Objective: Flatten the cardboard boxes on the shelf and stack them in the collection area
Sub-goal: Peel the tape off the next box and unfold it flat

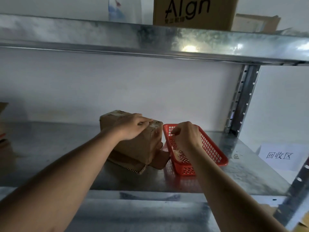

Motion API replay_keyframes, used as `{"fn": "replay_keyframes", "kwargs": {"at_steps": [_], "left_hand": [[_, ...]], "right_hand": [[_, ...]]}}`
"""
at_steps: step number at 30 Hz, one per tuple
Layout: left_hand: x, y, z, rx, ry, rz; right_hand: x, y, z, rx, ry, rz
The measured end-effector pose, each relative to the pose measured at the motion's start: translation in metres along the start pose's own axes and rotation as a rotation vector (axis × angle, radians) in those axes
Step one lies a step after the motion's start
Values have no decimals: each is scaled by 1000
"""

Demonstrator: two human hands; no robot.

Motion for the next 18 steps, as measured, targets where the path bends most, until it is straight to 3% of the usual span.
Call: {"fn": "replay_keyframes", "kwargs": {"at_steps": [4,8,12,18], "left_hand": [[-3,4,-13,61,76,20],[6,1,-33,88,216,-8],[20,-2,-40,33,346,-68],[49,0,-49,21,201,-35]], "right_hand": [[22,-3,1,94,248,-204],[48,-9,14,170,204,-404],[73,-15,26,203,144,-435],[97,-7,34,64,5,-352]]}}
Point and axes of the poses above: each hand's wrist, its own y-axis towards the middle knuckle, its own z-axis out of the palm, x = y × z, the point moved 1 cm from there along y, towards the middle knuckle, and after that the axes turned 2 degrees about z, right-handed, at the moved point
